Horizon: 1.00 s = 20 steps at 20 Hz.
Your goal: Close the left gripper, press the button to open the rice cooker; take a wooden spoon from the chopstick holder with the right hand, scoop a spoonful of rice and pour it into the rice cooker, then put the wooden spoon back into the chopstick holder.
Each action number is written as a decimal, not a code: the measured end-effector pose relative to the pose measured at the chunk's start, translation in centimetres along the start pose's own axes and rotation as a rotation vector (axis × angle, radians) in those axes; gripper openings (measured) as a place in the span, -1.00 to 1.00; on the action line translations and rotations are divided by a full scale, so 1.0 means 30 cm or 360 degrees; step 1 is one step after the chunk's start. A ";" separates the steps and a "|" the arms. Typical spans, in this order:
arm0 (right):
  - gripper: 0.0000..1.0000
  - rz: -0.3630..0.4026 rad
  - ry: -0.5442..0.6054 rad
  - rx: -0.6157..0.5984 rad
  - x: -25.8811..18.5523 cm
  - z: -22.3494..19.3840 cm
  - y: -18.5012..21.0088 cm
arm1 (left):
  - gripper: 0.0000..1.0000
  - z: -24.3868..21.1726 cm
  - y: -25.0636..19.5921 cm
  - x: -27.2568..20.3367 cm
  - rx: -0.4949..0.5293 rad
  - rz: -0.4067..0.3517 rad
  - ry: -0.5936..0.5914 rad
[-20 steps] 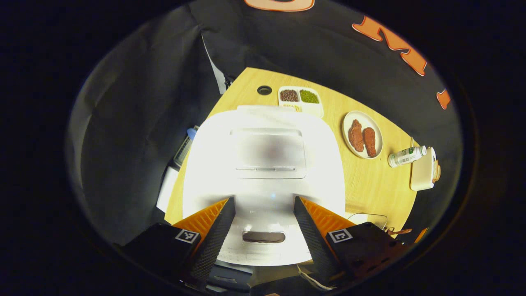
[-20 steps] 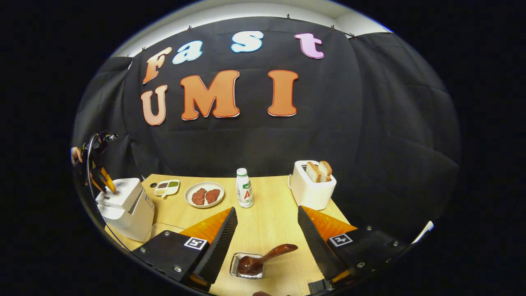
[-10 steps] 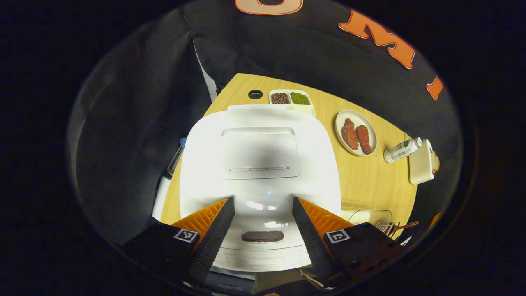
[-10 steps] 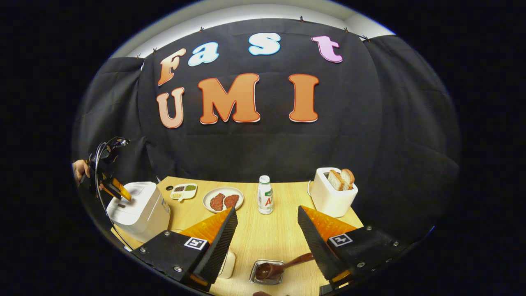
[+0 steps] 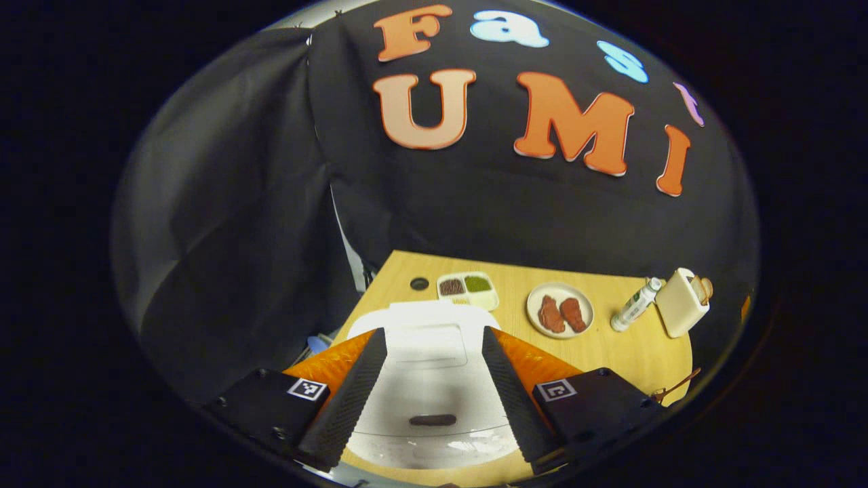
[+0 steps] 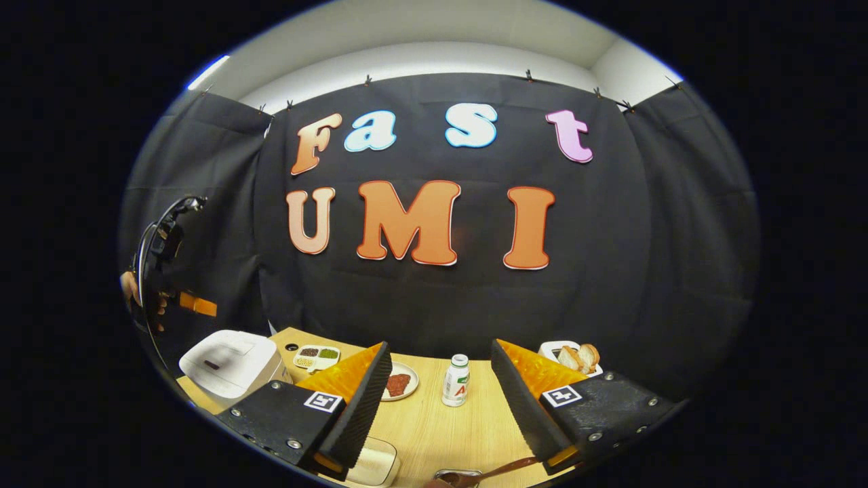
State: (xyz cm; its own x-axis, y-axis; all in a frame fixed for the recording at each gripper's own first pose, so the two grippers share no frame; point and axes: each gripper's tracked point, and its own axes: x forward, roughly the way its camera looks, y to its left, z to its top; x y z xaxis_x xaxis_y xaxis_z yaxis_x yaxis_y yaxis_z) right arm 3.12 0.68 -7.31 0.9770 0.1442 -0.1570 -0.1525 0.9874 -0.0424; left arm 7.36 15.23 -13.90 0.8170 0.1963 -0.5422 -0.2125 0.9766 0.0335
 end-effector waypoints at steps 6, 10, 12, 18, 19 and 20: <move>0.83 0.0097 -0.0082 -0.0032 -0.016 0.077 0.100 | 0.92 0.167 -0.074 -0.192 0.0115 -0.0051 -0.0506; 0.83 0.0132 -0.0127 -0.0042 -0.025 0.095 0.151 | 0.94 0.203 -0.135 -0.291 0.0181 -0.0047 -0.0759; 0.83 0.0136 -0.0152 -0.0042 -0.030 0.094 0.169 | 0.97 0.190 -0.192 -0.328 0.0193 -0.0094 -0.0839; 0.82 0.0148 -0.0143 -0.0031 -0.044 0.059 0.196 | 0.99 0.195 -0.279 -0.407 0.0090 -0.0180 -0.1063; 0.82 0.0140 -0.0126 -0.0026 -0.046 0.044 0.192 | 0.98 0.199 -0.308 -0.421 0.0078 -0.0214 -0.1094; 0.82 0.0129 -0.0117 -0.0023 -0.049 0.033 0.188 | 0.97 0.174 -0.318 -0.419 0.0088 -0.0212 -0.1086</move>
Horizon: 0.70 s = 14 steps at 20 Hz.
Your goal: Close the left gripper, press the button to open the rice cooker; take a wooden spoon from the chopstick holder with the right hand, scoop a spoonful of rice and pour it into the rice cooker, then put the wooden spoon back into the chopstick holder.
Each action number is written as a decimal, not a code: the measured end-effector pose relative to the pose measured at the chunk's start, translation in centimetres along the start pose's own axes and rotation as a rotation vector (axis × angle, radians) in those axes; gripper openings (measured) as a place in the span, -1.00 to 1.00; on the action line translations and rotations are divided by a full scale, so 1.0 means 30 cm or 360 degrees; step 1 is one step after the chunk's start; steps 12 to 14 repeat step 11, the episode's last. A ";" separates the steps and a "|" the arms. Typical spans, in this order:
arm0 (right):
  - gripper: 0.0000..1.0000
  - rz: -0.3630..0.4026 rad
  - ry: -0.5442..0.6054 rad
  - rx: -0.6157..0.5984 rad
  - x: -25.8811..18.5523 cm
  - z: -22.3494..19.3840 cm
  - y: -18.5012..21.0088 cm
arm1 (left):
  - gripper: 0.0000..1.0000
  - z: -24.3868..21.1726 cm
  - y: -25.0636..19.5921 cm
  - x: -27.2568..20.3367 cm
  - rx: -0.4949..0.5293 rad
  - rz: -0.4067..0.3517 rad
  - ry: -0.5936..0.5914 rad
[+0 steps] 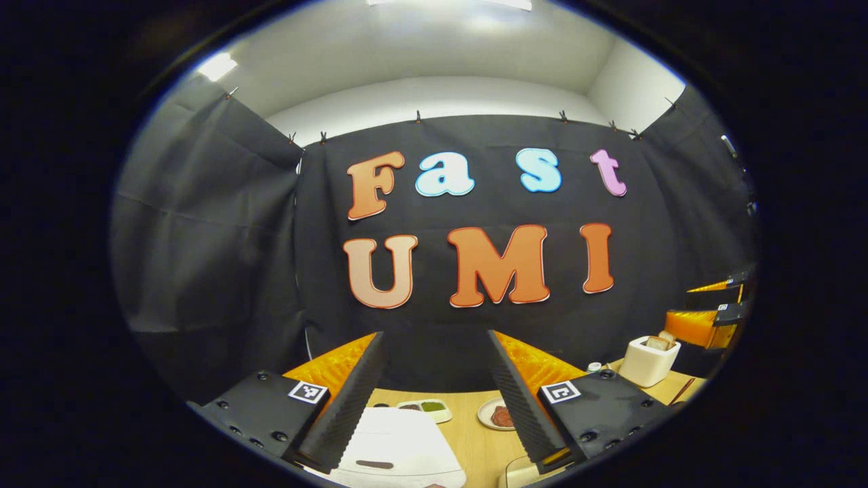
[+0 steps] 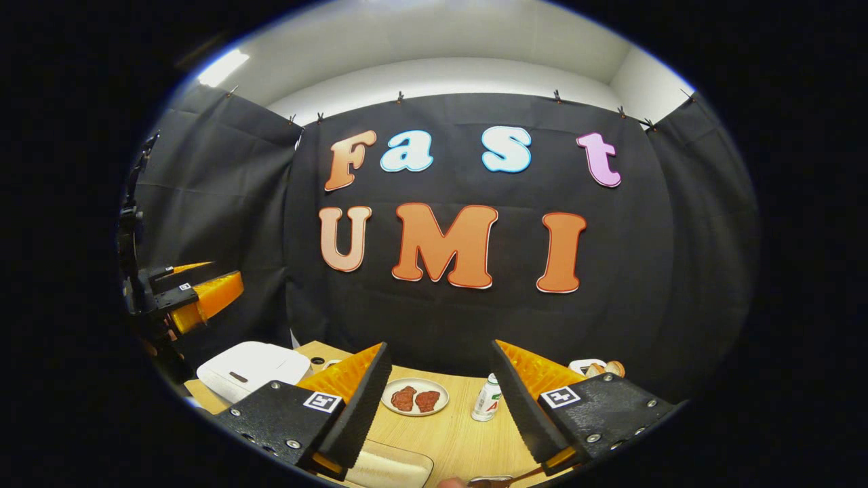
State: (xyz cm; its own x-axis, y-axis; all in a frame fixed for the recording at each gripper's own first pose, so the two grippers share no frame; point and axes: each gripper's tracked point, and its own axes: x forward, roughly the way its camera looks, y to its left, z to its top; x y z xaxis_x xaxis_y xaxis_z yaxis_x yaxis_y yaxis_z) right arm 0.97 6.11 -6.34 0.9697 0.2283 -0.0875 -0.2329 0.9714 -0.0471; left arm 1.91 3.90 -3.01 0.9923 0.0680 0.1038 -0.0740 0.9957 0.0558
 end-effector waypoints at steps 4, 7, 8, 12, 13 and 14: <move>0.82 -0.0005 -0.0049 0.0055 -0.013 0.001 0.009 | 0.97 -0.035 -0.016 -0.007 -0.0005 0.0014 0.0050; 0.82 -0.0001 -0.0048 0.0074 -0.018 -0.012 0.010 | 0.97 -0.050 -0.021 -0.009 -0.0001 0.0017 0.0073; 0.83 -0.0007 -0.0042 0.0066 -0.017 -0.017 0.006 | 0.98 -0.050 -0.027 -0.013 0.0005 0.0013 0.0074; 0.84 -0.0017 -0.0057 0.0056 -0.012 -0.002 0.001 | 0.97 -0.026 -0.030 -0.010 0.0047 -0.0008 0.0057; 0.84 -0.0017 -0.0057 0.0056 -0.012 -0.002 0.001 | 0.97 -0.026 -0.030 -0.010 0.0047 -0.0008 0.0057; 0.84 -0.0017 -0.0057 0.0056 -0.012 -0.002 0.001 | 0.97 -0.026 -0.030 -0.010 0.0047 -0.0008 0.0057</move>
